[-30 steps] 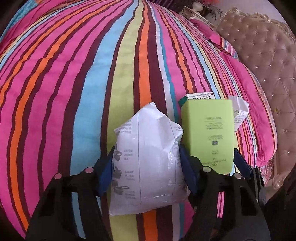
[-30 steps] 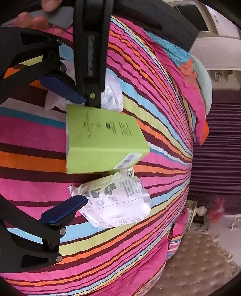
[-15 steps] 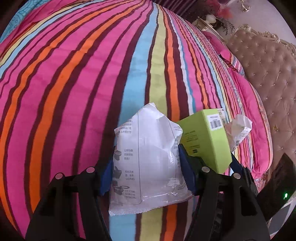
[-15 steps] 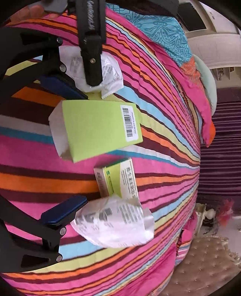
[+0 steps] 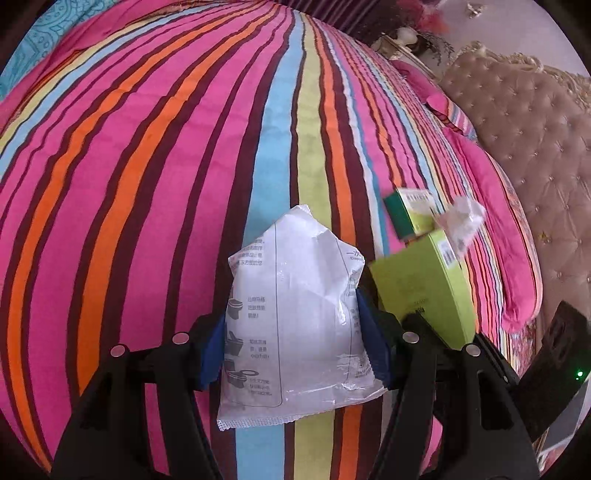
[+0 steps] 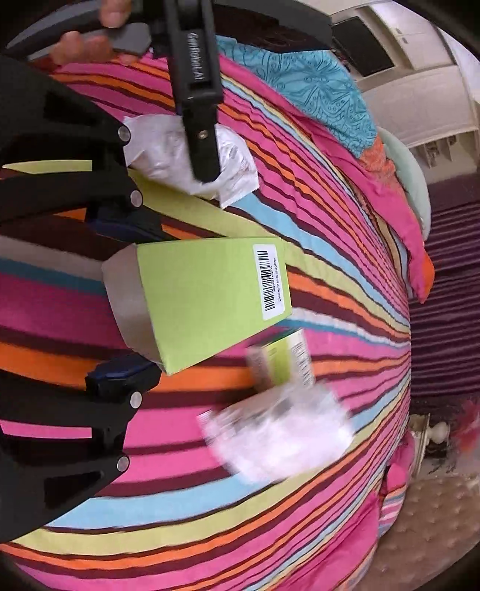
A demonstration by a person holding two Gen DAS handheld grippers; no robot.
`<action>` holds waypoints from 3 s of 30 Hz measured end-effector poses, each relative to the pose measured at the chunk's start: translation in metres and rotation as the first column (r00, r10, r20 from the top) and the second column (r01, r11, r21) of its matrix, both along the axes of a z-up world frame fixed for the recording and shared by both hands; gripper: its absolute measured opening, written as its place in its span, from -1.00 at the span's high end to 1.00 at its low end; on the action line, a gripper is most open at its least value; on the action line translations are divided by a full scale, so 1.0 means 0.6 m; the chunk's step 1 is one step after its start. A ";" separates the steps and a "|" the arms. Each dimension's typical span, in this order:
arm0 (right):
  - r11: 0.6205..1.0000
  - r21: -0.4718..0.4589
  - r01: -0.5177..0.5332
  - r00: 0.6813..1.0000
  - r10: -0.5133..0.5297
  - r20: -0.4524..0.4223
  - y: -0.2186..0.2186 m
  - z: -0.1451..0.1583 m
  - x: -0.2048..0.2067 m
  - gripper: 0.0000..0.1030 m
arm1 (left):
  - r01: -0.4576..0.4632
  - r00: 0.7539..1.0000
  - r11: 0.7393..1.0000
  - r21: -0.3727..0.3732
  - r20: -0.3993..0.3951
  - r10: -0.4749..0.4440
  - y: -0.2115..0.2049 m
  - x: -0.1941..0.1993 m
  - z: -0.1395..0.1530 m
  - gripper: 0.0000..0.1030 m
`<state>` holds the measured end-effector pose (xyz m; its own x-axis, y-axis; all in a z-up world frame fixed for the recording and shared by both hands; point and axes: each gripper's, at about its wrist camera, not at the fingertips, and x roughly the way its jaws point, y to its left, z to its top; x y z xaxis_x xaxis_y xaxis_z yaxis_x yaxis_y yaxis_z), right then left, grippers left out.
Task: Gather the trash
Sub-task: 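Grasp the white wrapper with the left tool while the right tool grasps the lime-green box, then carry white wrapper with left tool while right tool carries lime-green box to wastebasket, then open both tools to drop the items into the wastebasket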
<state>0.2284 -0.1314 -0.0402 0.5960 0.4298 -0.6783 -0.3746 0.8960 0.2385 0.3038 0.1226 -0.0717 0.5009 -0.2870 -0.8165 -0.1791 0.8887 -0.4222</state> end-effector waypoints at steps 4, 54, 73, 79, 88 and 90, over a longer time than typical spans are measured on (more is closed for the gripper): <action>0.997 0.061 0.051 0.998 -0.049 -0.036 -0.053 -0.002 -0.061 0.04 | 0.028 0.999 1.000 0.009 0.016 -0.028 -0.012 -0.067 0.008 -0.20; 0.990 0.084 0.110 0.907 -0.066 -0.416 -0.151 -0.113 -0.406 0.04 | 0.325 0.936 0.942 0.082 -0.173 -0.308 -0.183 -0.521 -0.068 -0.20; 0.989 0.035 0.145 0.679 -0.074 -0.730 -0.142 -0.251 -0.390 0.04 | 0.381 0.831 0.925 0.012 -0.444 -0.337 -0.203 -0.504 -0.225 -0.20; 0.991 0.021 0.129 0.635 -0.066 -0.769 -0.129 -0.272 -0.386 0.04 | 0.383 0.808 0.924 0.008 -0.488 -0.330 -0.204 -0.498 -0.248 -0.20; 0.996 -0.028 0.089 0.584 -0.075 -0.808 -0.113 -0.298 -0.384 -0.34 | 0.321 0.789 0.947 -0.013 -0.549 -0.275 -0.185 -0.494 -0.280 -0.62; 0.995 -0.016 0.097 0.582 -0.070 -0.810 -0.114 -0.298 -0.383 -0.40 | 0.297 0.799 0.955 -0.025 -0.541 -0.263 -0.177 -0.492 -0.278 -0.64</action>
<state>-0.0013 -0.1998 -0.2193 -0.1592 0.4329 -0.8873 0.0613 0.9014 0.4287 0.0085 0.0163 -0.2384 -0.1125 -0.2908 -0.9502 -0.0999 0.9547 -0.2803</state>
